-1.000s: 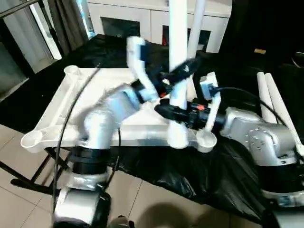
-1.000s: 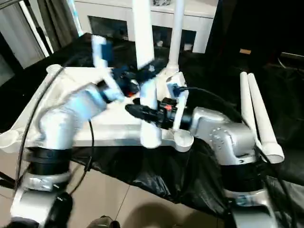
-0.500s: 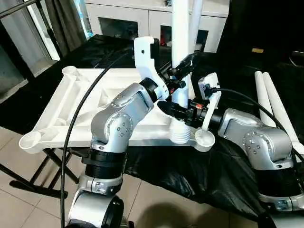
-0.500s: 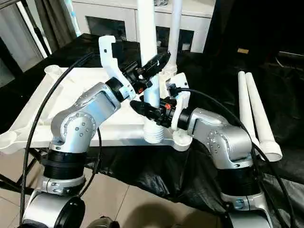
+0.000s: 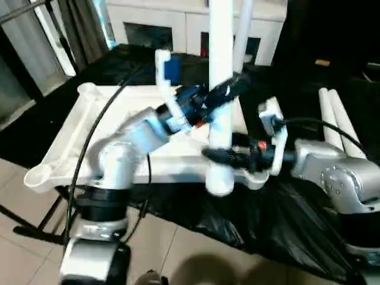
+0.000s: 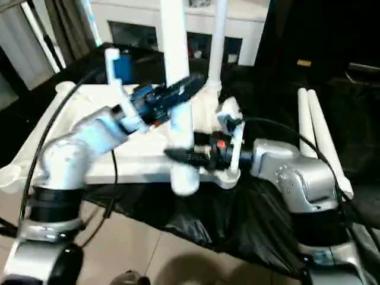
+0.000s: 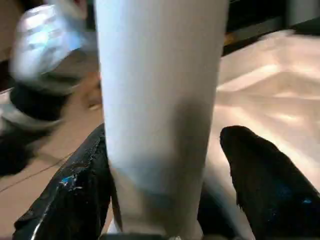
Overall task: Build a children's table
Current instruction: Pick table leg
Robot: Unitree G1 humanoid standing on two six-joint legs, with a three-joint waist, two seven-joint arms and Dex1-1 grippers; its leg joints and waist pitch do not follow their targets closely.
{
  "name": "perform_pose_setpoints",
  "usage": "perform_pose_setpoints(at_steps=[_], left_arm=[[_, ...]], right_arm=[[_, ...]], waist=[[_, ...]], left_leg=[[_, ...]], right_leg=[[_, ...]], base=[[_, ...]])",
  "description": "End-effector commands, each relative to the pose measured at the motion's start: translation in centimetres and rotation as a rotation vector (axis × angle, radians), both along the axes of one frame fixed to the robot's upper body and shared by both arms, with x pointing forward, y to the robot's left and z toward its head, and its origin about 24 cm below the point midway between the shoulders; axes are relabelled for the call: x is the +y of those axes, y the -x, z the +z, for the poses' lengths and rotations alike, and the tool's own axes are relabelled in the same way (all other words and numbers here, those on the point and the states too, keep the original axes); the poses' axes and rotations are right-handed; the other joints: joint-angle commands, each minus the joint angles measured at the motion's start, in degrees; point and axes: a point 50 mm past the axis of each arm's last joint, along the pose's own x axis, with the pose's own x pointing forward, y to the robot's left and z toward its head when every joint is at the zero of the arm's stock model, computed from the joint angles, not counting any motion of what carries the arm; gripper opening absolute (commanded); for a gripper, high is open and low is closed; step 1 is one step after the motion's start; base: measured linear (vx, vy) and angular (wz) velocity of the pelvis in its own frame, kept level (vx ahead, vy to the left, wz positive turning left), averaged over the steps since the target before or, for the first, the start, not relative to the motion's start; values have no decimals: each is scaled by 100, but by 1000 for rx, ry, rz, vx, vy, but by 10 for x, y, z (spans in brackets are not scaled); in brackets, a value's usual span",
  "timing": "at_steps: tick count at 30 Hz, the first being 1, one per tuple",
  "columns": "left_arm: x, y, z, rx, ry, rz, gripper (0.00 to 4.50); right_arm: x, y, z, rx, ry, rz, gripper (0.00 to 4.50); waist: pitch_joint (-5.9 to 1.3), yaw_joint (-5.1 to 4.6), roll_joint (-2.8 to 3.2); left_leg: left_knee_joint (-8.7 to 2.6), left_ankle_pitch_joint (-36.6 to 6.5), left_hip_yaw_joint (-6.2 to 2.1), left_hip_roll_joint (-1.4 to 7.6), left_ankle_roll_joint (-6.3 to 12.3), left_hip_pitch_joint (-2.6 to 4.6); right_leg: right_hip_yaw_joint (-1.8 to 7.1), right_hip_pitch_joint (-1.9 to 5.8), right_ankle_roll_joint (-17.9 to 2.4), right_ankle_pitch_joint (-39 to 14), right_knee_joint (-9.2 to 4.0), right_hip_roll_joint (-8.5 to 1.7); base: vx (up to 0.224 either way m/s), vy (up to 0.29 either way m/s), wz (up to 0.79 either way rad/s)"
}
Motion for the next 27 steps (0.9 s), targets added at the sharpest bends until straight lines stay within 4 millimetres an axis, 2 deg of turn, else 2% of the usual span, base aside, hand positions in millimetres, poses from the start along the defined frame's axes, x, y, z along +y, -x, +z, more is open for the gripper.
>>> perform_pose_setpoints(at_steps=[1, 2, 3, 6, 9, 11, 15, 16, 17, 19, 22, 24, 25, 27], left_arm=[[-2, 13, 9, -55, 21, -142, 182], [-2, 13, 9, -55, 21, -142, 182], [-3, 15, 9, -54, 22, -179, 182], [-5, 16, 9, -65, 20, -204, 182], [-6, 16, 9, -66, 23, -215, 182], [-6, 17, 8, -68, 29, -225, 182], [-5, 17, 8, -66, 35, -233, 182], [-4, 17, 8, -71, 33, -228, 217], [-5, 13, 6, -64, 12, -177, 217], [-5, 7, 3, -51, -19, -101, 252], [-6, -2, 0, -26, -46, 17, 262], [-5, -13, -8, -25, -151, 223, 277], [-5, -13, -8, -25, -151, 223, 280], [-5, -22, -11, 3, -229, 409, 280]], right_arm=[[2, 4, -2, 10, 27, 58, 343], [2, 4, -2, 10, 27, 58, 343], [3, 4, -4, 14, 33, 67, 316], [5, 2, -6, 31, 18, 72, 310], [6, 2, -7, 40, 8, 75, 266], [7, 3, -7, 44, 1, 76, 262], [8, 4, -8, 46, -15, 75, 226], [8, 4, -8, 44, -17, 69, 213], [8, 3, -8, 35, -18, 50, 213], [8, 1, -7, 17, -17, 13, 200], [7, -3, -3, -17, -28, -58, 195], [6, -8, 3, -66, -26, -165, 192], [6, -8, 3, -66, -26, -165, 191], [7, -12, 9, -98, -34, -252, 191]], waist=[[-422, 21, -161], [-422, 29, -136], [-421, 23, -144], [-420, 33, -147], [-426, 37, -154], [-428, 39, -154], [-433, 43, -151], [-432, 44, -145], [-429, 42, -148], [-428, 42, -151], [-432, 45, -153], [-428, 26, -143], [-434, 31, -155], [-439, 20, -124]], left_leg=[[-347, -584, -4, 98, 195, 83], [-354, -558, -9, 107, 179, 87], [-349, -584, -3, 103, 169, 91], [-361, -587, -8, 111, 145, 87], [-358, -543, -6, 104, 136, 80], [-359, -570, -7, 105, 132, 84], [-357, -523, -7, 104, 133, 84], [-359, -533, -9, 104, 135, 82], [-362, -548, -10, 105, 127, 81], [-363, -588, -5, 105, 98, 85], [-367, -583, -9, 102, 27, 88], [-377, -586, -24, 118, 2, 81], [-378, -561, -24, 106, -13, 83], [-376, -529, -28, 116, -53, 75]], right_leg=[[131, 323, -1311, -542, -389, -307], [136, 315, -1304, -571, -377, -311], [137, 304, -1299, -585, -382, -305], [137, 309, -1281, -611, -386, -313], [139, 315, -1268, -548, -381, -313], [138, 316, -1257, -575, -385, -315], [137, 316, -1274, -470, -373, -311], [135, 316, -1275, -472, -375, -310], [134, 315, -1266, -495, -376, -309], [138, 313, -1244, -566, -392, -316], [140, 315, -1190, -614, -396, -317], [141, 312, -1104, -571, -411, -307], [139, 326, -1051, -599, -409, -316], [143, 325, -1024, -501, -398, -309]], base=[[0, 0, 0], [0, 0, 0], [0, 0, 0], [0, 0, 0], [0, 0, 0], [0, 0, 0], [0, 0, 0], [0, 0, 0], [0, 0, 0], [0, 0, 0], [0, 0, 0], [0, 0, 0], [0, 0, 0], [0, 0, 0]])
